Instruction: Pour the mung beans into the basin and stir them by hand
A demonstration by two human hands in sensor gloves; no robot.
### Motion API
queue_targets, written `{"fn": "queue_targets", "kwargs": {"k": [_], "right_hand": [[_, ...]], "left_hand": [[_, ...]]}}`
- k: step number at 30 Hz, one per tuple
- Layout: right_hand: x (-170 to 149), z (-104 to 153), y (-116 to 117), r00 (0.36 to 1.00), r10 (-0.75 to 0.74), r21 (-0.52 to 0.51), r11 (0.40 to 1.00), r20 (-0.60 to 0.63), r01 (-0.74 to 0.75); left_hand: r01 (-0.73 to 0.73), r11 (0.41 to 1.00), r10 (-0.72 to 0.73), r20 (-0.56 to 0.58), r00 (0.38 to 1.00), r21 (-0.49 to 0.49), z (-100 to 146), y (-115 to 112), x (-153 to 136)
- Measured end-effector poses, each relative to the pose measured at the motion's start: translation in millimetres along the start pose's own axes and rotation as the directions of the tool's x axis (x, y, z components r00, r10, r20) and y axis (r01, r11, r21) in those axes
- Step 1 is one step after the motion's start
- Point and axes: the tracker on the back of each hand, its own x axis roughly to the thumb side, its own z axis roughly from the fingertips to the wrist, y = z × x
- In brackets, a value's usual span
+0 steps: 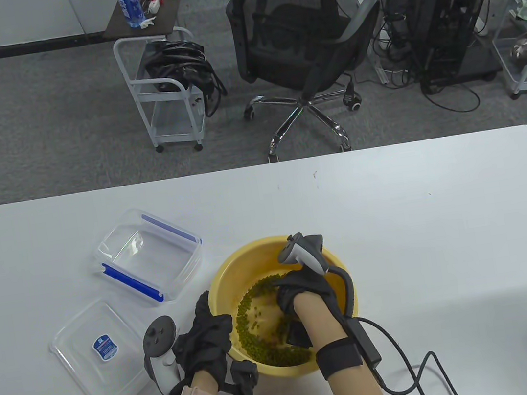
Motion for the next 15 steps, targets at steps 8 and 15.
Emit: {"fn": "queue_targets", "kwargs": {"k": [8,15], "right_hand": [[-7.7,10.9,28.7,0.993,0.076,0.269,0.958,0.095,-0.099],[27.4,27.7,67.2,0.96,0.069,0.415,0.891,0.27,-0.181]], "left_hand": [[-0.003,1.0,0.003,-0.001,1.0,0.001,-0.1,0.0,0.1],[0.0,1.0,0.0,0.003,1.0,-0.002,1.0,0.8,-0.4]]}}
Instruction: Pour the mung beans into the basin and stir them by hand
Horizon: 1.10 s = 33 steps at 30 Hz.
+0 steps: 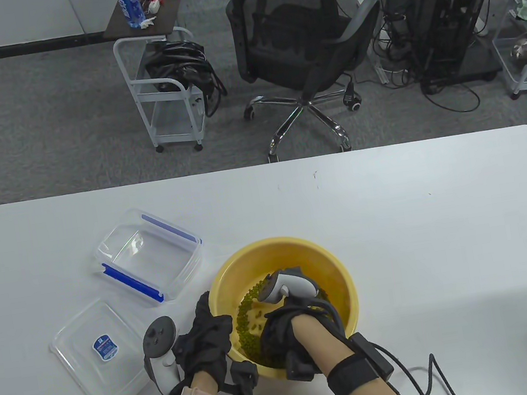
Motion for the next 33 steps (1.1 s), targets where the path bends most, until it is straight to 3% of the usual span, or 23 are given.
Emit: {"fn": "queue_targets", "kwargs": {"k": [2,8,12,14,20,24,28,33], "right_hand": [[14.0,-5.1,-0.7,0.995,-0.058,0.015,0.998,0.085,0.057],[30.4,-8.1,-19.6,0.992,-0.121,-0.115,0.985,0.044,0.125],[27.3,-5.3,-33.7,0.987,-0.162,-0.27,0.95,0.013,0.159],[19.3,-5.5,-43.1,0.987,-0.138,-0.422,0.902,-0.084,0.09],[-7.7,9.2,-63.0,0.98,-0.107,-0.566,0.824,-0.165,-0.005],[-33.0,19.4,-63.7,0.949,-0.173,-0.481,0.877,-0.262,0.027],[-43.1,24.8,-54.1,0.965,-0.167,-0.358,0.93,-0.201,0.086],[-38.2,28.9,-30.7,0.982,-0.037,-0.305,0.952,-0.185,-0.022]], "left_hand": [[-0.001,1.0,0.001,0.0,1.0,-0.004,0.0,0.2,0.0],[0.017,1.0,-0.017,0.0,1.0,-0.008,-0.4,0.0,0.4],[0.005,1.0,-0.005,-0.003,1.0,-0.007,-0.4,-0.3,0.5],[0.005,1.0,-0.005,-0.002,1.0,-0.005,-0.4,-0.4,0.4],[0.004,1.0,-0.004,-0.001,1.0,0.0,-0.5,-0.4,0.3],[0.003,1.0,-0.003,0.0,1.0,0.005,-0.6,-0.4,0.2],[0.001,1.0,-0.001,0.0,1.0,0.006,-0.6,-0.4,0.2],[-0.003,1.0,0.003,-0.001,1.0,0.005,-0.5,-0.6,0.3]]}}
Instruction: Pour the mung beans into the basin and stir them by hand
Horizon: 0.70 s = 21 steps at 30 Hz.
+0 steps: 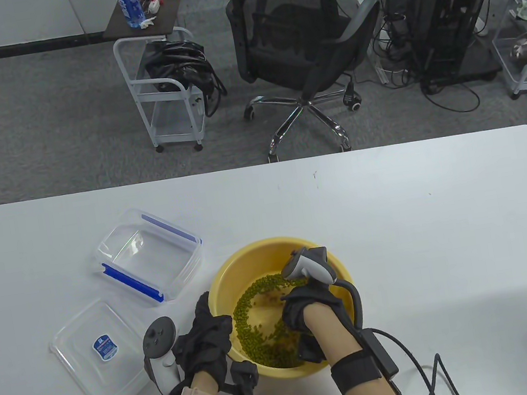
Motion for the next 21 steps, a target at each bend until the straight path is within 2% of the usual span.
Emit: {"fn": "queue_targets", "kwargs": {"k": [4,7,10,13,17,19,21], "right_hand": [[11.7,5.8,22.6,0.996,0.051,0.133,0.989,0.078,-0.061],[23.7,8.7,33.1,0.989,0.071,0.188,0.977,0.132,-0.095],[36.1,8.8,35.5,0.983,0.005,0.277,0.959,0.185,-0.057],[50.6,7.7,34.3,0.965,-0.076,0.32,0.947,0.252,-0.01],[65.3,-1.3,22.0,0.969,-0.167,0.26,0.959,0.184,0.116],[65.9,-5.9,8.2,0.965,-0.207,0.162,0.97,0.16,0.181],[58.9,-12.8,-3.8,0.979,-0.191,-0.013,0.981,0.076,0.193]], "left_hand": [[0.002,1.0,-0.002,0.001,1.0,-0.001,0.0,0.0,-0.1],[-0.002,1.0,0.002,-0.001,1.0,-0.009,-0.1,0.2,-0.1],[0.003,1.0,-0.003,-0.001,1.0,-0.013,0.2,0.3,0.1],[0.003,1.0,-0.003,-0.001,1.0,-0.016,-0.1,0.5,-0.1],[0.002,1.0,-0.002,-0.001,1.0,-0.018,0.1,0.5,0.1],[0.002,1.0,-0.002,0.001,1.0,-0.018,0.2,0.6,-0.1],[0.003,1.0,-0.003,0.001,1.0,-0.015,0.3,0.6,-0.1]]}}
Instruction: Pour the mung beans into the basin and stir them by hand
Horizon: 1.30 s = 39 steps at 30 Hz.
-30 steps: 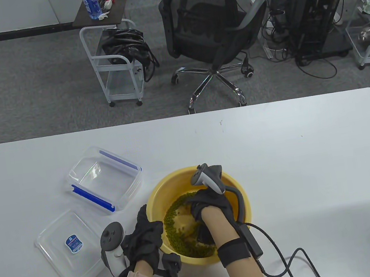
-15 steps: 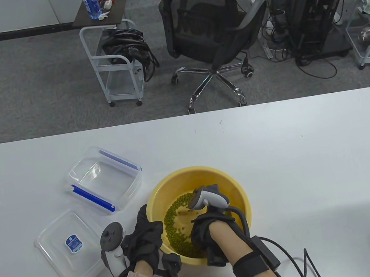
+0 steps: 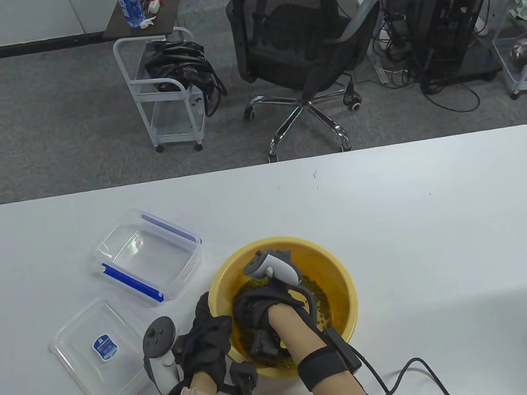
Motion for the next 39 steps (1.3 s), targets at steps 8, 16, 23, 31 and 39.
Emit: {"fn": "queue_targets", "kwargs": {"k": [8,16,23,31,39], "right_hand": [[-31.3,6.1,-26.1,0.989,0.099,-0.169,0.979,-0.11,-0.116],[-59.9,16.1,-17.9,0.98,0.152,0.056,0.988,-0.129,-0.146],[-38.3,14.9,20.8,0.972,0.234,0.253,0.94,0.01,-0.229],[0.7,7.3,31.2,0.994,-0.037,0.404,0.915,0.106,-0.009],[-4.7,-5.7,-8.2,0.994,-0.104,0.065,0.992,0.012,0.103]], "left_hand": [[-0.009,1.0,0.009,-0.003,1.0,-0.002,-0.4,-0.1,0.1],[-0.015,1.0,0.015,-0.006,1.0,-0.003,-0.5,0.2,-0.2],[-0.015,1.0,0.015,-0.007,1.0,-0.005,-0.3,0.1,0.0],[-0.012,1.0,0.012,-0.009,1.0,-0.013,-0.4,0.3,0.1],[-0.017,1.0,0.017,-0.009,1.0,-0.02,-0.4,0.6,-0.2]]}}
